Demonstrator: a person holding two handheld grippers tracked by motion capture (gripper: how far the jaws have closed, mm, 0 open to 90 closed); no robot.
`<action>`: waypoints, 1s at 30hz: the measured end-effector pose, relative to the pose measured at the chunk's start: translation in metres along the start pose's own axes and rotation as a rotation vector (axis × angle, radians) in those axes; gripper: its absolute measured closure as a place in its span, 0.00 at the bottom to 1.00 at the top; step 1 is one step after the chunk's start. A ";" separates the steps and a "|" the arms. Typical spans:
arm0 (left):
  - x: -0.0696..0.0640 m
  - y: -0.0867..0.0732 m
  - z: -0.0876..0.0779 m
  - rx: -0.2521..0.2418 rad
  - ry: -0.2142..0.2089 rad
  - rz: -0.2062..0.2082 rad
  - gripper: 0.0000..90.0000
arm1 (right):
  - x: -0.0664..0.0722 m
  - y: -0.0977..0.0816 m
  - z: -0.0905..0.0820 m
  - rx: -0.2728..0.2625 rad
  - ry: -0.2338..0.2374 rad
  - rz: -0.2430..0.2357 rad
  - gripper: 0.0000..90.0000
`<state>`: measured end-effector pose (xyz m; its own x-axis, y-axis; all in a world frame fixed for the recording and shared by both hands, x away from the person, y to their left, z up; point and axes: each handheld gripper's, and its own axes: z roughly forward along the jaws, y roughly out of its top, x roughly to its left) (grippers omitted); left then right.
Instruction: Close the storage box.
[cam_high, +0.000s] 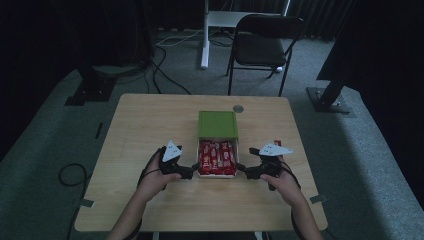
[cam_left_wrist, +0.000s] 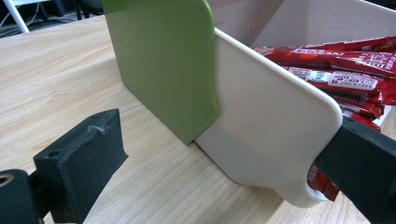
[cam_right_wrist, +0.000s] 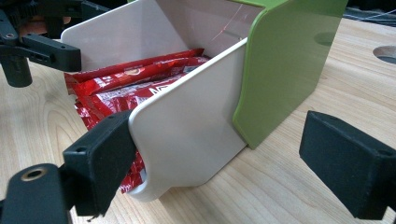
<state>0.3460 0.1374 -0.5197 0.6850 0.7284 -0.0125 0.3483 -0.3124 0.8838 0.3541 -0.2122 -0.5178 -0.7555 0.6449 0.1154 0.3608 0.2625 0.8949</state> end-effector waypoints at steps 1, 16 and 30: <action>0.000 0.000 0.000 0.000 0.000 0.000 0.04 | 0.000 0.000 0.000 0.000 0.000 0.001 0.12; 0.007 0.004 0.006 -0.019 0.015 -0.035 0.04 | -0.005 0.007 0.005 -0.018 -0.035 0.011 0.12; 0.010 0.008 0.009 -0.016 0.022 -0.034 0.04 | -0.009 0.013 0.010 -0.013 -0.056 0.008 0.12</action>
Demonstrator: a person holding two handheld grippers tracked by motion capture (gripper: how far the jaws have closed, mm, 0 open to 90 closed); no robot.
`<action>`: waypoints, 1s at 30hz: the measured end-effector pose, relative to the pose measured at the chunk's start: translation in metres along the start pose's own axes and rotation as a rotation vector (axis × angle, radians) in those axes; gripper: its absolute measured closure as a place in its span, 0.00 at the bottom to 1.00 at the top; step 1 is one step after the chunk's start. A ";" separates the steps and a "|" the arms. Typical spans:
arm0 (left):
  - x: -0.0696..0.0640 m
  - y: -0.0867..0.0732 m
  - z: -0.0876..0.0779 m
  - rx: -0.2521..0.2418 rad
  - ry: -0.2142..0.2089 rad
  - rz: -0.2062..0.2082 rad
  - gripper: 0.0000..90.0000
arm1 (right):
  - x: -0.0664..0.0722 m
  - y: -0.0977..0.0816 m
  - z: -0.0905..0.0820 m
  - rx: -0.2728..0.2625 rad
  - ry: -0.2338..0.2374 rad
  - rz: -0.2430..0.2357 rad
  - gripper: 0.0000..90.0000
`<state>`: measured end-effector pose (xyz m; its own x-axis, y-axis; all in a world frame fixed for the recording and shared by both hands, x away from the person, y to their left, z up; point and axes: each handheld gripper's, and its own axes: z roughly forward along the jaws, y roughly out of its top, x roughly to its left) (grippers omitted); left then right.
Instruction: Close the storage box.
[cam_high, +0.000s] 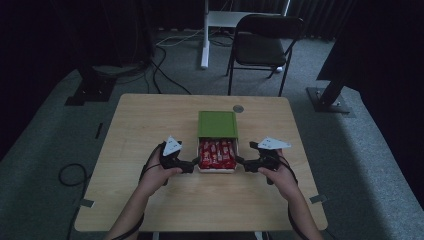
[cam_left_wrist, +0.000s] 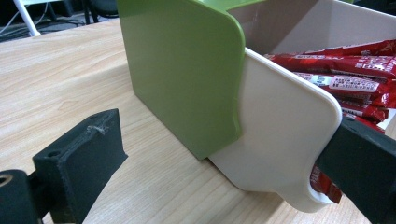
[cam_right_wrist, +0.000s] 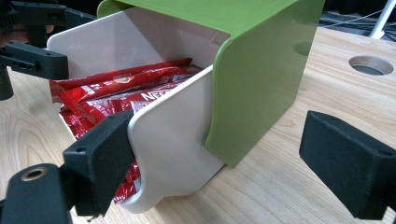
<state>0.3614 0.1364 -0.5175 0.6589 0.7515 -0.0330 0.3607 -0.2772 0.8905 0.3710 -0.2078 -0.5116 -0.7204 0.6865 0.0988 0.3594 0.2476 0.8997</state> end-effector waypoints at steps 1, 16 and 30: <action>0.000 0.000 0.000 0.000 0.000 0.000 0.04 | 0.000 0.000 0.000 0.000 -0.002 -0.001 0.12; 0.003 0.002 0.003 -0.001 0.011 0.001 0.04 | -0.003 0.003 0.005 -0.007 -0.009 0.010 0.12; 0.006 0.005 0.007 0.003 0.019 0.009 0.04 | -0.005 0.005 0.010 -0.015 -0.031 0.020 0.12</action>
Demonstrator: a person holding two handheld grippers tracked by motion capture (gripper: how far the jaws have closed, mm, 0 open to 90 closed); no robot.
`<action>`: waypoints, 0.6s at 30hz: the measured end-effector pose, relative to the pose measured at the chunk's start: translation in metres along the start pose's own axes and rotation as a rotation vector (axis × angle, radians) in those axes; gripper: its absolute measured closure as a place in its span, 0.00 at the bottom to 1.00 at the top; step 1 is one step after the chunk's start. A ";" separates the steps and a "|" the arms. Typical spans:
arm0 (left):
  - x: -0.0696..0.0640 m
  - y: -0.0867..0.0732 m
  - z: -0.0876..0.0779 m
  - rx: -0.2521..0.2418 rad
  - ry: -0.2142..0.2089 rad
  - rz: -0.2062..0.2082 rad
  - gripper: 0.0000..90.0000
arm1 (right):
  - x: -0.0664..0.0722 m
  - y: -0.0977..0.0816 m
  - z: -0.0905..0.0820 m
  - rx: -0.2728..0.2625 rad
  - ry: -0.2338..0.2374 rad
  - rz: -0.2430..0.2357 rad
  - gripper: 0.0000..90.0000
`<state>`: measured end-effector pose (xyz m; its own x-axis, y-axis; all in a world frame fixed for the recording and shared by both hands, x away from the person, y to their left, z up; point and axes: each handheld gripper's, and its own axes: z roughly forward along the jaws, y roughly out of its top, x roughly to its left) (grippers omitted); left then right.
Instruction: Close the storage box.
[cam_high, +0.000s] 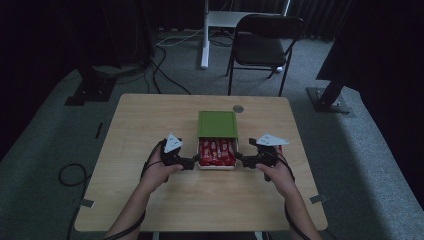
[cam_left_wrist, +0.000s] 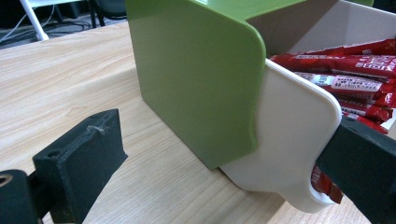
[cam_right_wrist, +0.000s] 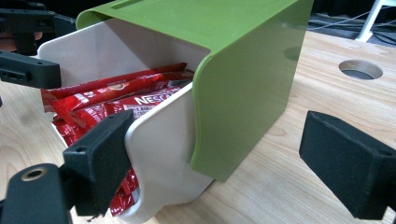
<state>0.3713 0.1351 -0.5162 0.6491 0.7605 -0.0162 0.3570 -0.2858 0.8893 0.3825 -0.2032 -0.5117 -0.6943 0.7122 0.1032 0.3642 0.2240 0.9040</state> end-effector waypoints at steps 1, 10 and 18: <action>0.000 0.000 0.000 -0.001 0.002 0.000 0.04 | 0.000 0.000 0.000 0.000 -0.001 0.002 0.12; 0.002 0.001 0.003 -0.003 0.003 -0.004 0.04 | -0.002 0.002 0.004 -0.007 -0.011 0.009 0.12; 0.004 0.002 0.006 -0.005 0.004 -0.011 0.04 | -0.005 0.002 0.007 -0.012 -0.017 0.018 0.12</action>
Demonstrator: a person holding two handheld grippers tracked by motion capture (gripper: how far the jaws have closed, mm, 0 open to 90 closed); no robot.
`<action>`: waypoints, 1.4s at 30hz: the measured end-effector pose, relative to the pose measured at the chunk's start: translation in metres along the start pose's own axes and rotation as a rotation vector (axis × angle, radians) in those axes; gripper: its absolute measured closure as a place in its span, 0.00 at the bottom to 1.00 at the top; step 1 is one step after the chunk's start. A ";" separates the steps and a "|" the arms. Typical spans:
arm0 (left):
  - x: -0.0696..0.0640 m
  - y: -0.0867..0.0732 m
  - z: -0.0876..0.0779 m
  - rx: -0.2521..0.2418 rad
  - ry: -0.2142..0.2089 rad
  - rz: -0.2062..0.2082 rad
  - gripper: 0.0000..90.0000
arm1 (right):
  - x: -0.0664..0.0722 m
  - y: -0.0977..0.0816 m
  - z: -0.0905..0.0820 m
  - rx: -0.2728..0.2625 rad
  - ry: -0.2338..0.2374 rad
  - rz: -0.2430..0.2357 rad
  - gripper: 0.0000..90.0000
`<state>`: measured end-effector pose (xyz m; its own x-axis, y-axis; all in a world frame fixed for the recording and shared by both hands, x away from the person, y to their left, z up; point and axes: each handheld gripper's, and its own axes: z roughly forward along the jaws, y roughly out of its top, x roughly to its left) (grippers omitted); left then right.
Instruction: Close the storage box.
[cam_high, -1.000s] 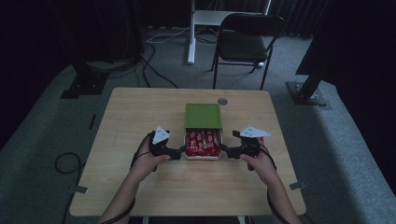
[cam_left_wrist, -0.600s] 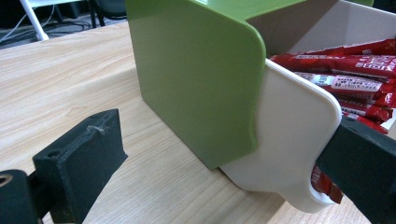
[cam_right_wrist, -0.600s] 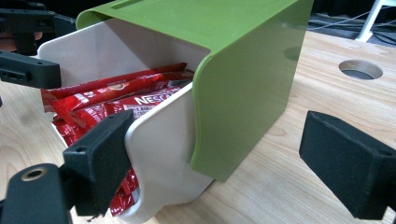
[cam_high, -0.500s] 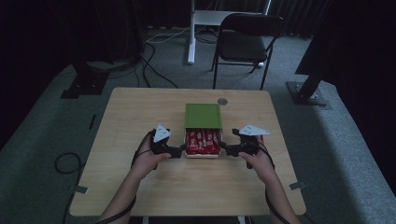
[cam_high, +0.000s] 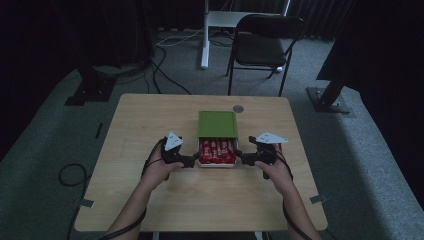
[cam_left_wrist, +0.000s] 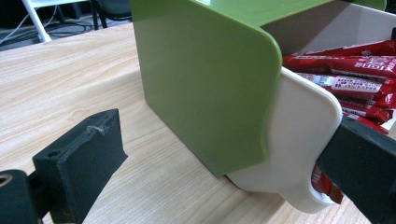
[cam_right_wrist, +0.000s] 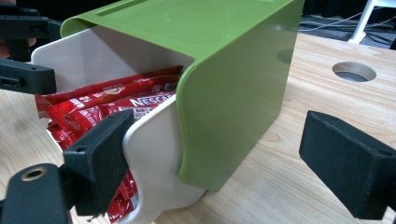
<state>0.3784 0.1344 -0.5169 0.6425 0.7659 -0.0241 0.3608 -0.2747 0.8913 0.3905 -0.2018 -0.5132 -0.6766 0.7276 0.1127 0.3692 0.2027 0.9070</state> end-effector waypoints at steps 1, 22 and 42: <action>0.000 0.000 0.000 0.000 0.000 0.000 0.04 | 0.000 0.000 0.000 0.000 0.000 0.002 0.12; 0.006 0.006 0.008 0.005 0.023 0.010 0.04 | -0.006 0.005 0.008 -0.001 -0.028 0.000 0.12; 0.009 0.007 0.015 0.003 0.044 0.003 0.04 | -0.010 0.008 0.015 -0.007 -0.068 0.002 0.12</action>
<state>0.3972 0.1305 -0.5176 0.6133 0.7898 -0.0018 0.3611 -0.2783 0.8901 0.4100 -0.1973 -0.5134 -0.6308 0.7710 0.0874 0.3664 0.1967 0.9095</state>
